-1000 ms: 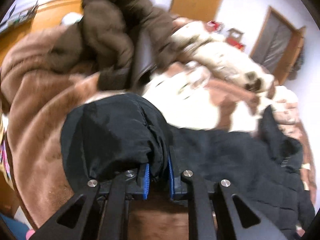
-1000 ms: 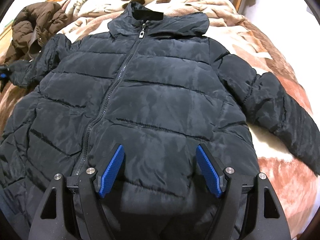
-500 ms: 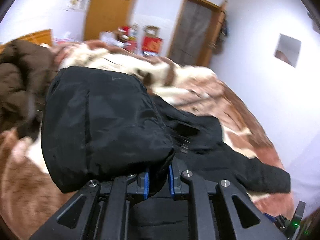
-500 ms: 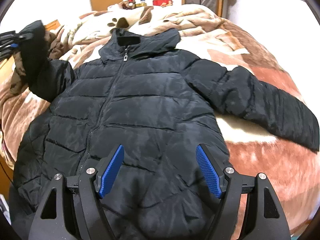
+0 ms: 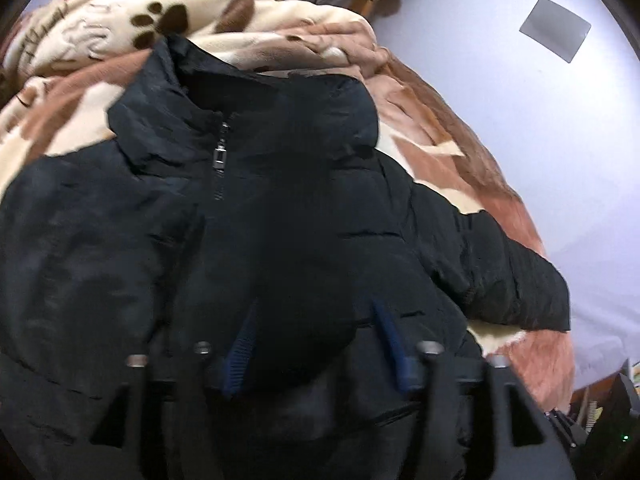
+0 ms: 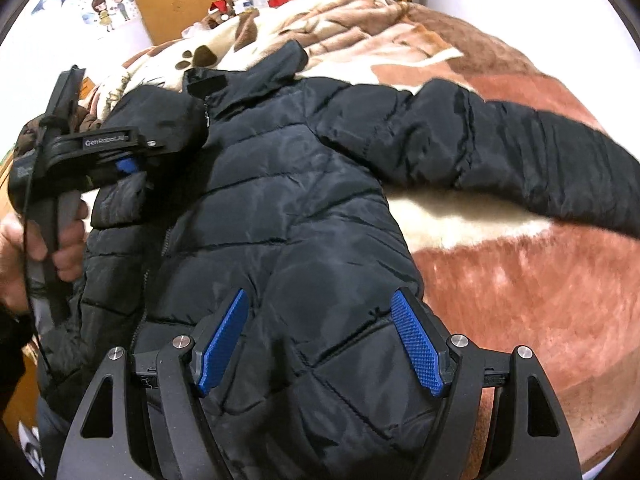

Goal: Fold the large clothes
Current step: 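Fold the held sleeve across the jacket front with the left gripper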

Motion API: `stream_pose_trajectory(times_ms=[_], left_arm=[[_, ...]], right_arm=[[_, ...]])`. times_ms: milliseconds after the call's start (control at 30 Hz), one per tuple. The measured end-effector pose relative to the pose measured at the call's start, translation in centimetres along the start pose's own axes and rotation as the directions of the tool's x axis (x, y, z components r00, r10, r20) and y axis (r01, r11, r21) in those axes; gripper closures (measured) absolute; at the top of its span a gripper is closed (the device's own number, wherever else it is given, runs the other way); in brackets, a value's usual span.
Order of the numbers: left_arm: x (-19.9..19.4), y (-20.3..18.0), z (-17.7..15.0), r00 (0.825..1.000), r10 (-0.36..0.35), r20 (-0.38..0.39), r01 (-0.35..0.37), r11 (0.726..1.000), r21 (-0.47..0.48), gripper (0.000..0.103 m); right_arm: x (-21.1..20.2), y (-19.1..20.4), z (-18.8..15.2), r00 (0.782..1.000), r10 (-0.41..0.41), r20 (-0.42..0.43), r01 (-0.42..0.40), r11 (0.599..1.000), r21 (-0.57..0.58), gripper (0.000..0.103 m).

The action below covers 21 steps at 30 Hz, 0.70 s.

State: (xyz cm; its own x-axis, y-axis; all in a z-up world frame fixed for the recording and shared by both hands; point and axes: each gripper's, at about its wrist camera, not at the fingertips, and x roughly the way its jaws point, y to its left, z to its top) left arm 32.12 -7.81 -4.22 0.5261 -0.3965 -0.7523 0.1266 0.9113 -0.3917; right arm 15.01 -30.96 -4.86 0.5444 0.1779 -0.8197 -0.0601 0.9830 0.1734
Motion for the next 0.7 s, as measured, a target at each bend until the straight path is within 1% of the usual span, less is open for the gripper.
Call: stream_pose_trajectory(times_ms=[33, 67, 167, 200, 333, 400, 467, 533, 567, 633, 667, 700], left_arm=[[-0.1, -0.4, -0.2, 1.000, -0.026, -0.004, 0.026, 1.000, -0.005, 0.032], [-0.2, -0.8, -0.3, 0.999, -0.051, -0.010, 0.051, 0.999, -0.007, 0.026], [-2.2, -2.3, -0.3, 0.991, -0.134, 0.016, 0.134, 0.991, 0.023, 0.020], [-3.3, -2.5, -0.3, 0.988, -0.151, 0.028, 0.150, 0.988, 0.039, 0.018], [-7.0, -2.9, 0.1, 0.978, -0.188, 0.086, 0.180, 0.979, 0.092, 0.018], [-8.5, -1.4, 0.4, 0.982, -0.142, 0.124, 0.128, 0.985, 0.113, 0.018], [-9.0, 1.3, 0.9, 0.986, -0.041, 0.160, 0.022, 0.993, 0.114, 0.018], [-8.9, 4.6, 1.3, 0.986, 0.067, 0.152, -0.079, 0.994, 0.074, 0.018], [-8.8, 6.1, 1.5, 0.983, 0.114, 0.146, -0.122, 0.991, 0.051, 0.018], [-8.7, 9.6, 2.1, 0.969, 0.200, 0.144, -0.202, 0.979, -0.001, 0.020], [-8.6, 11.4, 2.4, 0.961, 0.238, 0.139, -0.236, 0.971, -0.032, 0.023], [-8.2, 12.8, 2.6, 0.957, 0.258, 0.135, -0.253, 0.966, -0.055, 0.025]], right_arm=[[0.0, -0.2, 0.0, 1.000, -0.003, 0.001, 0.003, 1.000, 0.003, 0.029], [0.0, -0.3, 0.1, 1.000, -0.005, 0.005, 0.005, 1.000, 0.006, 0.029], [-0.4, -0.2, 0.5, 1.000, -0.009, 0.021, 0.009, 1.000, 0.010, 0.028], [-0.6, -0.1, 0.7, 0.999, -0.011, 0.031, 0.011, 1.000, 0.012, 0.029], [-0.9, 0.6, 1.7, 0.999, -0.007, 0.050, 0.006, 1.000, 0.016, 0.029], [-0.9, 1.2, 2.3, 0.998, 0.001, 0.058, -0.001, 1.000, 0.000, 0.029], [-0.5, 2.1, 3.1, 0.998, 0.005, 0.058, -0.004, 1.000, -0.020, 0.029], [0.5, 2.9, 3.9, 0.998, 0.021, 0.053, -0.020, 0.999, -0.034, 0.029], [1.2, 3.4, 4.4, 0.998, 0.029, 0.048, -0.027, 0.999, -0.040, 0.037], [3.0, 4.4, 5.6, 0.999, 0.042, 0.025, -0.040, 0.998, -0.050, 0.047], [4.2, 4.9, 6.2, 0.998, 0.052, 0.018, -0.051, 0.997, -0.056, 0.050], [5.3, 5.5, 7.0, 0.998, 0.057, 0.011, -0.056, 0.996, -0.064, 0.053]])
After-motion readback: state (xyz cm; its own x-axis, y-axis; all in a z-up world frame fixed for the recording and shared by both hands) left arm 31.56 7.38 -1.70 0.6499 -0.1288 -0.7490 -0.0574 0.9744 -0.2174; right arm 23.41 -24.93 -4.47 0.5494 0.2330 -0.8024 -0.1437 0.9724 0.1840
